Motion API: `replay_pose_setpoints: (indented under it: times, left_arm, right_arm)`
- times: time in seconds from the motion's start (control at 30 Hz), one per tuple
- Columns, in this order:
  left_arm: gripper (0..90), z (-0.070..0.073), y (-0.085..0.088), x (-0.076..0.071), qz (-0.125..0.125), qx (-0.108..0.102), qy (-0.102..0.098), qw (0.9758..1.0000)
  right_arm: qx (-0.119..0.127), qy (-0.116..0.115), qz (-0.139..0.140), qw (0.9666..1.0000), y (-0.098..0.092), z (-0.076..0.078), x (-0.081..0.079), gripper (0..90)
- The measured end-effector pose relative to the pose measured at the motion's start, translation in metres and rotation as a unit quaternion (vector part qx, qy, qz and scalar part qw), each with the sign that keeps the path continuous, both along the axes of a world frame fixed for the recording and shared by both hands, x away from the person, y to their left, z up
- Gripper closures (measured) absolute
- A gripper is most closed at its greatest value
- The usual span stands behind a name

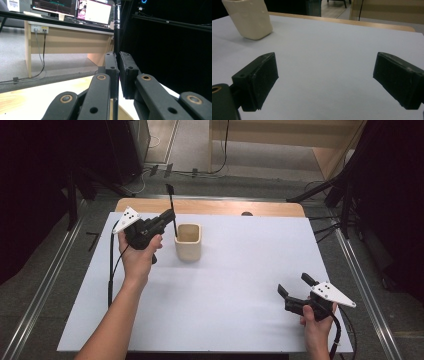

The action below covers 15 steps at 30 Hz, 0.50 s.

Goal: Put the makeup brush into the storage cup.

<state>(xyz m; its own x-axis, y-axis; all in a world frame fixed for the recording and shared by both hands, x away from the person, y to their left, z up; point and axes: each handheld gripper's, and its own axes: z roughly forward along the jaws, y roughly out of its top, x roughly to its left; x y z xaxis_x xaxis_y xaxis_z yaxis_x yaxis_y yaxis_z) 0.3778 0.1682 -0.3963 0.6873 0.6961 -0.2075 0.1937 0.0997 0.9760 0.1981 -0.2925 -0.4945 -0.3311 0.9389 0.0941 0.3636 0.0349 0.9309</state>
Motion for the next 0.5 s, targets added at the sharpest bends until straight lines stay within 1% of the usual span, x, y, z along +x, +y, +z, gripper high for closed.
replay_pose_setpoints:
  times: [0.07, 0.2, 0.43, 0.5]
  left_arm:
    - [86.6, -0.001, -0.001, 0.000, 0.001, 0.003, -0.001, 1.0000]
    - [86.6, -0.005, -0.002, 0.001, 0.002, -0.004, 0.000, 1.0000]
    - [86.5, -0.010, -0.006, 0.002, 0.005, 0.006, -0.005, 1.0000]
    - [86.5, -0.012, -0.007, 0.003, 0.004, 0.005, -0.005, 1.0000]
  right_arm:
    - [0.000, 0.001, 0.000, 1.0000, 0.000, 0.000, 0.000, 6.5]
    - [0.000, 0.000, 0.000, 1.0000, 0.000, 0.000, 0.000, 6.5]
    - [0.000, 0.000, 0.000, 1.0000, 0.000, 0.000, 0.000, 6.5]
    - [0.000, 0.000, 0.000, 1.0000, 0.000, 0.000, 0.000, 6.5]
